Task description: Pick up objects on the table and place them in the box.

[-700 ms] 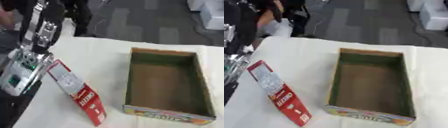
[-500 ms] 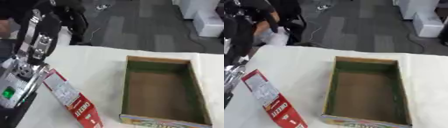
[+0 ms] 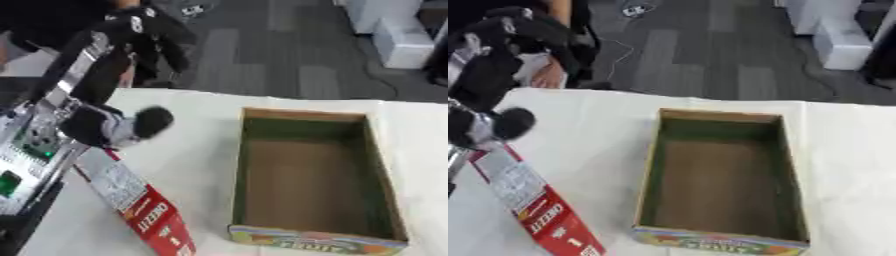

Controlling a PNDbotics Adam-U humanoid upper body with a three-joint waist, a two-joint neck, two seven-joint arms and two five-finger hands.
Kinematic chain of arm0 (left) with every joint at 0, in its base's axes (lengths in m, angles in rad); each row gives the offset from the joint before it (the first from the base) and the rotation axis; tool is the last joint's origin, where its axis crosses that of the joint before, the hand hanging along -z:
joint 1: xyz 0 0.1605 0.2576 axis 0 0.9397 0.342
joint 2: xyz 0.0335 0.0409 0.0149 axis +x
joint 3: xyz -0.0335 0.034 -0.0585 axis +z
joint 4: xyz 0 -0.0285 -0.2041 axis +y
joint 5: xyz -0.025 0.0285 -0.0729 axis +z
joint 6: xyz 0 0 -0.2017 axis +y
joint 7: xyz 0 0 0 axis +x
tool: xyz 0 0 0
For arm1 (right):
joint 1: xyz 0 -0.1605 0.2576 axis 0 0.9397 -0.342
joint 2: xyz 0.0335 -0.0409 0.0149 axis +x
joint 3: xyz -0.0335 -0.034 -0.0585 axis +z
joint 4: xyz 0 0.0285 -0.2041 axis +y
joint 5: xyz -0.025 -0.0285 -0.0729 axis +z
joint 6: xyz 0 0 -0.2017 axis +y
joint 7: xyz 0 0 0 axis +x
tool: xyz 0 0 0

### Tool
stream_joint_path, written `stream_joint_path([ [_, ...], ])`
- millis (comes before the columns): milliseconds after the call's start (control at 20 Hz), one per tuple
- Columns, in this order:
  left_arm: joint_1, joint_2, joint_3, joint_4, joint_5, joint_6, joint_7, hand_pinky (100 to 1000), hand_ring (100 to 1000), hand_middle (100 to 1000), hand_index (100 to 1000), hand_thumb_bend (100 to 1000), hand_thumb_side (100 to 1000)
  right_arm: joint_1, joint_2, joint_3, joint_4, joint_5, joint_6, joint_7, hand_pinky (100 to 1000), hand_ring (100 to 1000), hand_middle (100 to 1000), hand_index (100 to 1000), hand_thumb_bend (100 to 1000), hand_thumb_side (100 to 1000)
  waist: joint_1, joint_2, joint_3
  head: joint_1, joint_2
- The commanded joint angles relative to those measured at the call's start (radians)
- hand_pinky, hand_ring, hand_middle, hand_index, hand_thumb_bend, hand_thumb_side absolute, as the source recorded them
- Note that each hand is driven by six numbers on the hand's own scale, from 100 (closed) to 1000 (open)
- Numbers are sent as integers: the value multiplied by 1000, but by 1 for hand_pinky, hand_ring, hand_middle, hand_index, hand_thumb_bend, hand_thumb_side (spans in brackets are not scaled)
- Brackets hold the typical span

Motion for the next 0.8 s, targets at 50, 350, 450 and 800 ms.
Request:
stream_joint_path([
  [50,-30,75,-22,11,-39,-21,-225,642,732,749,812,669,411,-9,-23,-4,-3,-7,-3,6,352,512,585,678,100,791,4,-25,-2,18,30],
  [350,-87,105,-55,83,121,2,-593,698,798,809,858,651,421,-10,-26,-2,1,-11,-7,11,352,512,584,678,100,790,9,-24,-4,30,64],
  [450,-102,115,-78,90,201,23,-627,697,804,821,863,632,474,-11,-28,-1,2,-12,-8,13,351,512,584,677,100,790,11,-24,-5,34,72],
  [800,-138,141,-111,70,448,71,-638,683,797,819,859,619,537,-11,-31,1,7,-17,-7,19,351,512,583,676,100,787,19,-25,-2,37,93],
])
